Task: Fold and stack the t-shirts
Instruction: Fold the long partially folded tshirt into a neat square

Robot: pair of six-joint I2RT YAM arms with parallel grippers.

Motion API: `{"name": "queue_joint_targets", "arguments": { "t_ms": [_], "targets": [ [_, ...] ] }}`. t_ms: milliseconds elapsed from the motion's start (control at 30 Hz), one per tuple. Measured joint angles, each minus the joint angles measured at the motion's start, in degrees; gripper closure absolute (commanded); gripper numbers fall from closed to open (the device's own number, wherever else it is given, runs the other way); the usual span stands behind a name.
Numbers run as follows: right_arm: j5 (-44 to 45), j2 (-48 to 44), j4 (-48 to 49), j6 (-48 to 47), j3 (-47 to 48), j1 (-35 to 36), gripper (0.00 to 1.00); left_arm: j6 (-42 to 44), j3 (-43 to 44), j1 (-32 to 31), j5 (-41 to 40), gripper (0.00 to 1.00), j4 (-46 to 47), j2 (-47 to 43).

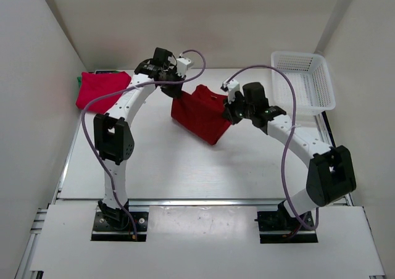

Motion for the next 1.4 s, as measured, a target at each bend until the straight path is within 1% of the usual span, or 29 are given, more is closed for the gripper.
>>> {"name": "queue_joint_targets", "arguments": {
  "t_ms": [133, 300, 467, 567, 667, 833, 900, 933, 967, 1000, 1033, 1067, 1100, 1133, 1167, 1200, 1267, 1300, 1333, 1400],
  "targets": [
    [-1.9, 2.4, 0.1, 1.5, 3.0, -3.2, 1.00, -1.0, 3.1, 0.2, 0.4, 1.00, 0.5, 2.7],
    [-3.0, 3.7, 0.1, 2.6, 4.2, -6.2, 1.00, -1.6, 9.1, -1.4, 0.5, 1.00, 1.5, 6.6],
    [-3.7, 6.1, 0.1, 3.8, 5.9, -8.5, 1.00, -3.1, 16.7, -3.1, 0.0, 1.00, 4.3, 11.7],
    [-3.9, 9.0, 0.2, 4.9, 8.2, -10.1, 1.00, -3.3, 19.6, -4.1, -0.9, 1.00, 6.3, 14.1],
    [-3.9, 12.5, 0.4, 5.6, 10.9, -11.9, 1.00, -3.3, 21.7, -4.8, -2.0, 0.98, 8.2, 16.4],
    [-3.3, 16.9, 0.9, 6.6, 14.0, -14.5, 1.00, -4.2, 25.3, -5.4, -3.9, 0.90, 11.5, 21.4],
    [-2.6, 19.0, 0.9, 6.8, 15.6, -15.1, 1.00, -4.2, 26.2, -5.6, -4.7, 0.84, 12.8, 23.4],
    [-2.1, 20.1, 1.0, 7.0, 16.4, -15.3, 0.99, -4.2, 26.5, -5.7, -5.1, 0.79, 13.5, 24.1],
    [-1.5, 21.1, 1.0, 7.1, 17.3, -15.4, 0.99, -4.1, 26.6, -5.7, -5.6, 0.77, 14.1, 24.9],
    [-0.9, 22.2, 0.9, 7.4, 18.2, -15.5, 0.94, -4.0, 26.8, -5.7, -6.1, 0.72, 14.6, 25.6],
    [-0.3, 23.5, 1.0, 7.6, 19.3, -15.7, 0.86, -3.9, 27.1, -5.8, -6.6, 0.70, 15.4, 26.5],
    [0.4, 24.7, 1.0, 8.0, 20.4, -15.8, 0.81, -3.9, 27.4, -5.9, -7.3, 0.64, 16.2, 27.3],
    [0.9, 26.1, 1.2, 8.4, 21.6, -15.8, 0.71, -3.8, 27.6, -5.9, -8.0, 0.59, 17.1, 28.2],
    [1.6, 27.4, 1.3, 8.9, 22.8, -15.9, 0.63, -3.8, 27.9, -5.9, -8.5, 0.51, 17.8, 28.9],
    [2.4, 28.8, 1.4, 9.3, 23.9, -16.0, 0.60, -3.8, 28.2, -5.8, -9.2, 0.46, 18.3, 29.5],
    [3.3, 30.2, 1.2, 9.4, 25.4, -16.2, 0.54, -3.9, 28.2, -5.7, -9.7, 0.35, 18.7, 30.0],
    [5.1, 33.4, 1.1, 9.7, 29.2, -16.5, 0.51, -4.0, 28.2, -5.5, -11.1, 0.20, 19.6, 30.6],
    [5.9, 34.5, 1.1, 9.8, 30.7, -16.6, 0.51, -4.2, 28.2, -5.5, -11.8, 0.09, 19.8, 30.8],
    [6.8, 35.6, 1.1, 9.9, 32.2, -16.8, 0.50, -4.3, 28.2, -5.4, -12.7, 0.05, 20.1, 30.8],
    [8.8, 36.2, 1.0, 9.8, 33.6, -16.9, 0.50, -4.3, 28.5, -5.1, -13.8, 0.04, 20.2, 30.8]
  ]
}}
